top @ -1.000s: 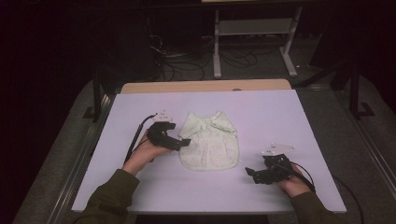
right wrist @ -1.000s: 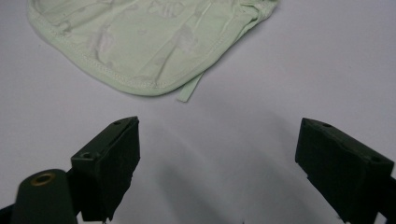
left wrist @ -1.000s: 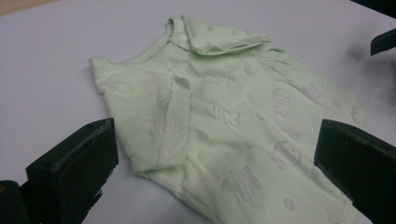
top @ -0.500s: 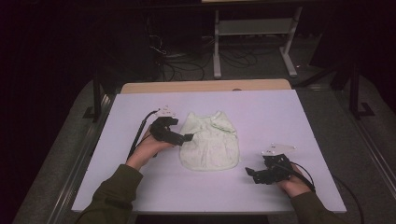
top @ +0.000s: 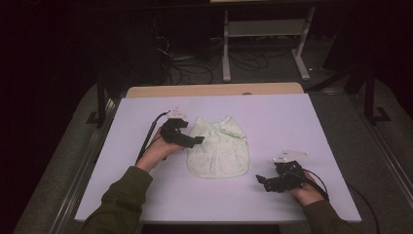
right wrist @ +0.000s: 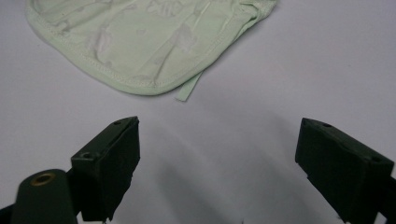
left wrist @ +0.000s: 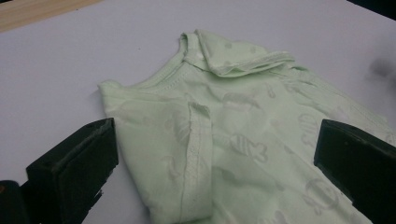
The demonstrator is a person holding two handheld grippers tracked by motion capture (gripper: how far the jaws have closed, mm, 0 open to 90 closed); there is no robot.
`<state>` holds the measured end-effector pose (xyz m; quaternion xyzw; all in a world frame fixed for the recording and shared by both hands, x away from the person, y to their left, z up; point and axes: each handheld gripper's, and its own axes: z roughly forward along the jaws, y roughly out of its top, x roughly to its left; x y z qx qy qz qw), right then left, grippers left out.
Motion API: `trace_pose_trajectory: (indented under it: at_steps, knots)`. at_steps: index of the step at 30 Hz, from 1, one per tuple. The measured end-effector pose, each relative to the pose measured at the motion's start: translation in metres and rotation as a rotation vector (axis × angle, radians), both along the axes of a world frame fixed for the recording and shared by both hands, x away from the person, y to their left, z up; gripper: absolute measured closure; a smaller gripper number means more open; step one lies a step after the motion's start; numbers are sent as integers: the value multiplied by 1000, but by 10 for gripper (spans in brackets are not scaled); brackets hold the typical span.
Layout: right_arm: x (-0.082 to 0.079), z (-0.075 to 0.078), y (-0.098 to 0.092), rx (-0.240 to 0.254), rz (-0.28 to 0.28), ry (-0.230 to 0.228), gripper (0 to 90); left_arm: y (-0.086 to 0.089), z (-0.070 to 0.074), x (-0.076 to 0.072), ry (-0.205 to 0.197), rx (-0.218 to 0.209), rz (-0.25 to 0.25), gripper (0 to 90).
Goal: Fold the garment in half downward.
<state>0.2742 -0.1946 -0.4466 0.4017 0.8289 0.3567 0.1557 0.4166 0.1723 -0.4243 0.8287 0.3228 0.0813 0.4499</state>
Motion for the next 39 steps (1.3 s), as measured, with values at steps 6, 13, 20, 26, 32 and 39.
trace_pose_trajectory:
  at_steps: [6,13,20,26,32,39]
  knots:
    - [0,0,0,1,0,1,135,-1,0,7,0,6,3,0]
    - [0,0,0,2,0,0,134,-4,3,20,-5,7,17,0]
    - [0,0,-1,6,-4,0,135,-6,5,31,-4,7,17,0]
    - [0,0,-1,6,-3,-1,135,-7,5,38,-9,3,31,33]
    - [0,0,-1,6,-4,-2,135,-8,2,46,-9,22,38,68]
    - [0,1,-1,9,-5,-3,135,-15,-3,58,-25,53,51,140]
